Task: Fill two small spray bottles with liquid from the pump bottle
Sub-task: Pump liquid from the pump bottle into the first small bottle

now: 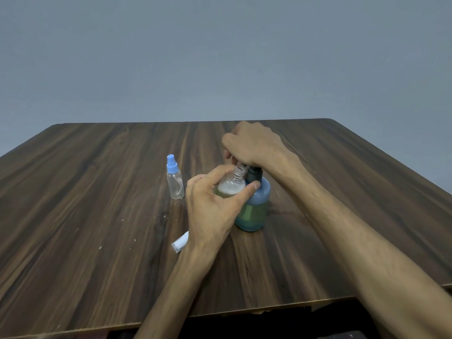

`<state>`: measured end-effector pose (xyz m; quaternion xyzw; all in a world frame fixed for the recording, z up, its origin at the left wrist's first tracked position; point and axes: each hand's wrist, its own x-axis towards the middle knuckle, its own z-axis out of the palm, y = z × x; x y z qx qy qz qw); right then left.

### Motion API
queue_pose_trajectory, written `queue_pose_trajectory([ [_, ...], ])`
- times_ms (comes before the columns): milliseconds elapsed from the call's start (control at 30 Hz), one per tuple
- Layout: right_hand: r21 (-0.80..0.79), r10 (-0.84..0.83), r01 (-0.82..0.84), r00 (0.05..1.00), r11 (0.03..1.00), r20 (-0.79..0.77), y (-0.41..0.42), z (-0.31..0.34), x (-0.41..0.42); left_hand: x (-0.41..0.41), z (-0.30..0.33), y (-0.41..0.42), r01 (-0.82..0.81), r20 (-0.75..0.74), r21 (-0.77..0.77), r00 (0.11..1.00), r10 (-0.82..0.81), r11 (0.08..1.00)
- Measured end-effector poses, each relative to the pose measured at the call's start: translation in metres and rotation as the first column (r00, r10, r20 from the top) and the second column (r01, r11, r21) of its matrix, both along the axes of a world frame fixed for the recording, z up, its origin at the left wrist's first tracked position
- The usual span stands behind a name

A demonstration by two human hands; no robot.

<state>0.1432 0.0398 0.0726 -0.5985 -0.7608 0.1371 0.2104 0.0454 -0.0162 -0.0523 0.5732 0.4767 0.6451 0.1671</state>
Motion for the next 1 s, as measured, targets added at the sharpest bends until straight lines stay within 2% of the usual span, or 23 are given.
queue_pose_trajectory([
  [67, 0.035, -0.006, 0.007, 0.999, 0.999, -0.039, 0.0010, 0.0004, -0.0004, -0.0028, 0.0020, 0.0031, -0.002, -0.023, -0.008, 1.000, 0.002, 1.000],
  [167, -0.020, -0.005, 0.005, 1.000, 1.000, -0.001, 0.0021, -0.0034, -0.0014, -0.0037, 0.0041, 0.0067, -0.023, -0.056, 0.003, 0.998, 0.023, 1.000],
  [433, 0.000, 0.009, -0.009, 1.000, 1.000, -0.007, 0.0026, -0.0050, -0.0018, -0.0053, 0.0007, 0.0057, -0.032, -0.052, 0.014, 0.998, 0.033, 0.999],
  [533, 0.052, -0.016, 0.018, 0.999, 0.998, -0.042, 0.0025, -0.0033, -0.0002, -0.0056, -0.0004, 0.0056, -0.037, -0.049, 0.007, 0.998, 0.037, 0.999],
  [667, 0.007, -0.011, 0.011, 1.000, 1.000, -0.008, 0.0033, -0.0049, -0.0011, -0.0043, -0.0002, 0.0069, -0.039, -0.046, 0.005, 0.998, 0.040, 0.999],
  [800, 0.082, -0.019, 0.022, 0.999, 0.996, -0.041, 0.0037, -0.0005, 0.0007, -0.0053, -0.0025, 0.0062, -0.037, -0.028, 0.010, 0.999, 0.037, 0.999],
  [900, -0.004, -0.004, 0.005, 1.000, 1.000, 0.023, 0.0043, -0.0044, -0.0007, -0.0043, -0.0024, 0.0079, -0.030, -0.028, 0.003, 0.999, 0.030, 1.000],
  [1000, 0.020, -0.001, 0.001, 1.000, 1.000, 0.009, 0.0028, 0.0000, -0.0004, -0.0043, -0.0024, 0.0052, -0.045, -0.034, 0.019, 0.998, 0.046, 0.999],
])
